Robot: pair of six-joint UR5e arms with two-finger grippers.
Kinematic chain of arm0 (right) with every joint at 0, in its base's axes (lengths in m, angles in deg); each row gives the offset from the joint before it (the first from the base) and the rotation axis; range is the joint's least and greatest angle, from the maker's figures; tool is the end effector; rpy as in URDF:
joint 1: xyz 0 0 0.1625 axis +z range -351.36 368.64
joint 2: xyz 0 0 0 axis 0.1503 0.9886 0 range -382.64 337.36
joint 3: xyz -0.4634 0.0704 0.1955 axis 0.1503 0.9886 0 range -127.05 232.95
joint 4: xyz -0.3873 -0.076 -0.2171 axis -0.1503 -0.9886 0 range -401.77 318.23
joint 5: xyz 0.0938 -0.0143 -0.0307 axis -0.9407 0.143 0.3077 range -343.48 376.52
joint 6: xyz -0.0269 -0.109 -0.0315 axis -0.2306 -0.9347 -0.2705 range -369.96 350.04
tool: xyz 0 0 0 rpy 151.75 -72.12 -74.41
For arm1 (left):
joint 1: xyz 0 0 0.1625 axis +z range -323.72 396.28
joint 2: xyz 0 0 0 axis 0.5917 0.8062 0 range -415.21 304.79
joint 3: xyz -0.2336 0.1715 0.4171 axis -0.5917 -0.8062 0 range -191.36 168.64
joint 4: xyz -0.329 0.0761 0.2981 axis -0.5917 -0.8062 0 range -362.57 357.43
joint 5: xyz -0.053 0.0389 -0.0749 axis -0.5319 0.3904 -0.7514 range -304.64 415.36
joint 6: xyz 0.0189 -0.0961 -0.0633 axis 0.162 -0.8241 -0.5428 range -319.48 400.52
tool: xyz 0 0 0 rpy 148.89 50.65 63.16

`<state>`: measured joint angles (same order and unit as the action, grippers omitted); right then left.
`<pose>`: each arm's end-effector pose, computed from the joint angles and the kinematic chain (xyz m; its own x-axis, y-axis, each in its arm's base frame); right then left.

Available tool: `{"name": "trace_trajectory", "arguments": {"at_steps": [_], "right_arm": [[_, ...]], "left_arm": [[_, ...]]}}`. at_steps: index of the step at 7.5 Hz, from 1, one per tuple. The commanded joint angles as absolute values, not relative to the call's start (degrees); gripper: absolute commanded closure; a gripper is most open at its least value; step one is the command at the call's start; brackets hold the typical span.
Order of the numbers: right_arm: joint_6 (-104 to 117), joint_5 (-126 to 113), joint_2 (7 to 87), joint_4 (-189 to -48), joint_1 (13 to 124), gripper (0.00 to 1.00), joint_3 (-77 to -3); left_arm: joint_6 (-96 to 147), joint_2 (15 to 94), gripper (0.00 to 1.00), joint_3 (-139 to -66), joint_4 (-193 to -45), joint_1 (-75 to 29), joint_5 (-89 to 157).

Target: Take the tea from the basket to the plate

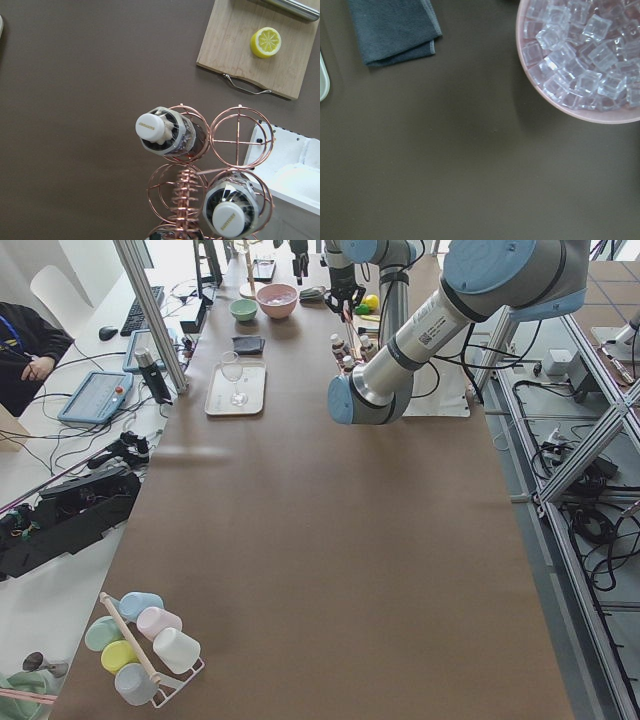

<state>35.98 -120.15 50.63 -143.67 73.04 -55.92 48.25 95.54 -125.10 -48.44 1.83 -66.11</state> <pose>-0.2239 -0.5797 0.4317 0.6269 0.2038 0.7520 -0.0787 0.9768 -0.1991 0.4743 -0.4131 -0.0063 0.1172 0.9445 -0.3070 -0.6501 0.3066 0.6952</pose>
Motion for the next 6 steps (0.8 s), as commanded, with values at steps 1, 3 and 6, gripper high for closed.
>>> {"name": "trace_trajectory", "arguments": {"at_steps": [1,3,6], "right_arm": [[48.1,-120.0,43.5,-143.1,68.9,0.00,-53.1],[55.2,-121.9,42.1,-142.4,68.0,0.00,-53.1],[65.5,-123.0,38.5,-142.3,65.6,0.00,-52.6]], "left_arm": [[48.3,95.4,1.00,-124.8,-48.4,1.9,-66.1],[48.3,95.5,1.00,-123.9,-48.5,2.1,-66.1],[48.3,94.9,1.00,-123.7,-48.5,2.3,-66.1]]}}
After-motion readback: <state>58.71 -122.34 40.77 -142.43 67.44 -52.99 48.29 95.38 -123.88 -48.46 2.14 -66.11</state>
